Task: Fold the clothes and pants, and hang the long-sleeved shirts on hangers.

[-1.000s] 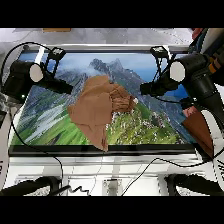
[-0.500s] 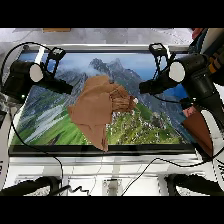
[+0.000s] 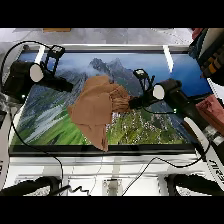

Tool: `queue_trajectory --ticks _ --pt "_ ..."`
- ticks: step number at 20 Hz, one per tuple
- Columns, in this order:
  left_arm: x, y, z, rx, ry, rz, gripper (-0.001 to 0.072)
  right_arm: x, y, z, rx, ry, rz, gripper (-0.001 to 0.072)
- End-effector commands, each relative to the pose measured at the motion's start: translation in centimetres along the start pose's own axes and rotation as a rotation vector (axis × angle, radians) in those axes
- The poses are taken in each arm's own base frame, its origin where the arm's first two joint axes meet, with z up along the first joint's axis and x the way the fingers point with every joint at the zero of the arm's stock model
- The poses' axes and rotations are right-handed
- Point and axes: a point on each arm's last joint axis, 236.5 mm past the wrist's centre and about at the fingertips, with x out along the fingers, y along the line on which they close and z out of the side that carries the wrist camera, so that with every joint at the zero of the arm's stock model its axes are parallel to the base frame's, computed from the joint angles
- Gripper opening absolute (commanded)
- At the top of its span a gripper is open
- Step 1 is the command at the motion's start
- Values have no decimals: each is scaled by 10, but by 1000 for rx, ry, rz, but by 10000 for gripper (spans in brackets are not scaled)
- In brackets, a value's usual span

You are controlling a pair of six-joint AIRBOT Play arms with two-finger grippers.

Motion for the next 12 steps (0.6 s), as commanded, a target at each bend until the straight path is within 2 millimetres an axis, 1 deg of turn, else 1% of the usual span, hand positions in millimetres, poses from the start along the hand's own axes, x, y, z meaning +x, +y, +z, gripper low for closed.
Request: queue_trajectory --ticks 1,3,4,5,6,7,8,9,10,11,12 --pt "2 1 4 0 -17 2 26 24 -15 32 323 -136 35 358" --pt "2 1 4 1 -17 3 37 42 -31 24 521 -66 105 371" --pt "2 1 5 1 -19 3 37 47 -35 26 599 -50 174 412" --pt "3 1 5 1 -19 4 36 49 -38 31 665 -46 260 429" --pt "4 1 5 1 -16 3 37 50 -43 36 717 -45 327 484" --pt "7 1 4 1 -12 2 37 53 -48 37 756 -33 382 500" --pt "10 0 4 2 -8 1 37 57 -50 34 772 -11 417 568" --pt "14 0 3 2 -2 0 41 64 -48 30 770 13 433 577" --pt "19 -1 1 2 8 -2 168 72 -45 24 758 40 442 578" --pt "24 -1 -1 2 20 -4 467 82 -37 18 747 72 453 578" --pt "27 -2 -2 3 27 -6 674 92 -26 13 731 98 470 578"
